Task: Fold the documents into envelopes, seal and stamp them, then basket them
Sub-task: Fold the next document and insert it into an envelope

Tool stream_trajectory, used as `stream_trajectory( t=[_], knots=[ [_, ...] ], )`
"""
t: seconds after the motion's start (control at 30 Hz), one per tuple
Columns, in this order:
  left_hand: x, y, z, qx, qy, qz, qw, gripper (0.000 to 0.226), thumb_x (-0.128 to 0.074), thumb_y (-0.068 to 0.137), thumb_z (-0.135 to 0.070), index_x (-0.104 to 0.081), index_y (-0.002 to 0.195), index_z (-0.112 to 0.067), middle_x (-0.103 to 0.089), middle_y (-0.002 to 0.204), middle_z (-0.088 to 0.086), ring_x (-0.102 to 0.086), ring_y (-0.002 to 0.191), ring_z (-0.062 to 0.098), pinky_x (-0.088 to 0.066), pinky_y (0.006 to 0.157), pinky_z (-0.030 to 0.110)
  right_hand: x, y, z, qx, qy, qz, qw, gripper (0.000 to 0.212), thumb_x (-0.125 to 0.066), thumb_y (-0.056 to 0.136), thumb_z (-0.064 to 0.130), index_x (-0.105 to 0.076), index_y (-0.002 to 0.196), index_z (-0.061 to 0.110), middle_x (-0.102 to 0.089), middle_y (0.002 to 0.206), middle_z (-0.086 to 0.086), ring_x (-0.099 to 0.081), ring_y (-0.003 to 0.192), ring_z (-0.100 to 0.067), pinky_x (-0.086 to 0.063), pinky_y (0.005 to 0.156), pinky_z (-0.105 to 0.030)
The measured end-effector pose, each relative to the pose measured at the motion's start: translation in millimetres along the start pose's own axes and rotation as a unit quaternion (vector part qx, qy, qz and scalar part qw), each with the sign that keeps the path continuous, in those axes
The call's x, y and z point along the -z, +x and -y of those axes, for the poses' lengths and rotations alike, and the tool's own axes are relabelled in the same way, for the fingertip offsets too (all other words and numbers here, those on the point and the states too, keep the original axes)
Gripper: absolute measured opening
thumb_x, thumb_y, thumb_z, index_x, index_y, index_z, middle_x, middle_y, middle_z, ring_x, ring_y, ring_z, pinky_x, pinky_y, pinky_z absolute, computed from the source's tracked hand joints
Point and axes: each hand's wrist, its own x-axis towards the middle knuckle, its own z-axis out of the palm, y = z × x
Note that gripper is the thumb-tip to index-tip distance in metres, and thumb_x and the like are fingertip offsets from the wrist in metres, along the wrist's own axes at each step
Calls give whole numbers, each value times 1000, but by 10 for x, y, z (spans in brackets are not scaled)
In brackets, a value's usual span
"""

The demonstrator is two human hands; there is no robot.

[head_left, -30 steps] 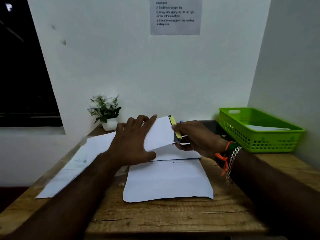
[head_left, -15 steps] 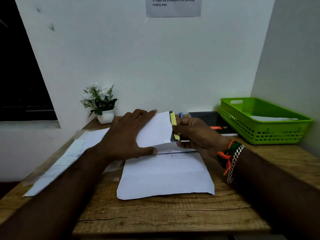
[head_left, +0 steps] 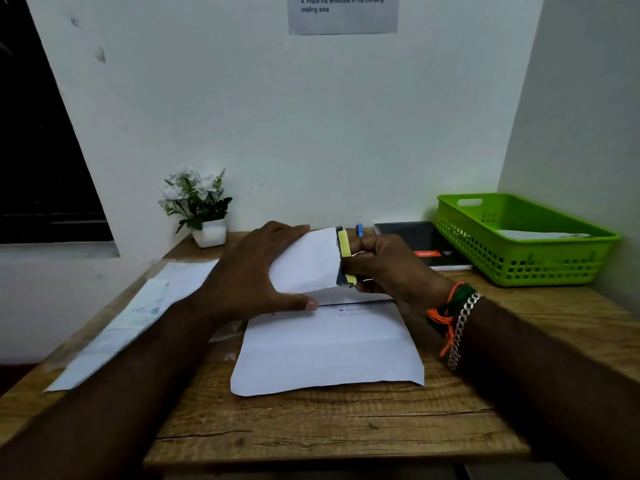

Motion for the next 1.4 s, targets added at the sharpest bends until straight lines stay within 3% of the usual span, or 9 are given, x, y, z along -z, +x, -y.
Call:
stream_trajectory(
  t=[0.17,0.3,0.4,0.5,0.6,0.73,0.97,1.2,1.4],
  knots=[
    [-18,2,-8,6,19,23,1000,121,-74,54,-89,-29,156,-44,-41,145,-20,-42,129,3,-37,101,28,77,34,-10,5,-6,-30,1000,25,-69,95,29,-76,92,5,-76,82,-7,-66,70,-13,-53,64,-27],
    [-20,-6,-1,6,24,28,999,122,-71,54,-91,-27,157,-44,-40,146,-20,-41,130,4,-37,104,30,350,153,-123,101,-316,-112,937,20,-73,88,39,-71,84,20,-73,82,6,-67,77,-10,-53,73,-31],
    [-12,-3,8,8,28,29,999,122,-71,54,-91,-26,158,-44,-39,147,-20,-40,132,5,-36,102,29,494,153,-131,62,-393,-32,917,32,-84,78,45,-66,100,31,-69,99,8,-65,89,-8,-53,83,-28],
    [-3,0,15,9,38,26,999,123,-73,54,-89,-24,158,-44,-38,149,-19,-39,133,6,-31,99,27,524,124,-105,32,-423,25,905,50,-90,71,44,-68,113,29,-69,98,9,-63,87,-5,-54,79,-26],
    [8,-6,12,4,50,20,999,124,-73,54,-88,-24,159,-43,-38,151,-17,-40,133,8,-29,98,27,523,133,-127,20,-433,53,899,52,-90,72,42,-67,117,30,-68,98,11,-63,89,-3,-49,69,-19],
    [11,-3,21,5,58,15,998,124,-73,54,-89,-24,159,-43,-39,151,-17,-39,133,7,-28,98,27,535,136,-133,25,-444,73,893,51,-85,77,44,-67,123,29,-65,106,13,-59,91,-1,-44,70,-14],
    [-15,-5,47,6,67,20,998,124,-70,54,-91,-22,159,-45,-39,150,-19,-42,133,9,-37,107,38,543,132,-132,7,-455,84,886,53,-82,81,45,-64,129,32,-59,125,9,-59,102,-9,-44,83,-23],
    [-11,-7,47,2,71,17,997,123,-71,56,-90,-22,159,-44,-39,151,-17,-42,132,9,-34,102,33,551,90,-99,3,-447,83,890,55,-84,78,43,-62,128,32,-55,117,7,-56,103,-11,-45,87,-27],
    [23,4,72,8,105,-6,994,123,-70,56,-90,-24,159,-42,-41,150,-15,-45,129,13,-37,102,38,578,132,-90,33,-359,51,931,8,-81,85,17,-74,90,17,-69,84,2,-62,74,-9,-52,69,-29]
  ],
)
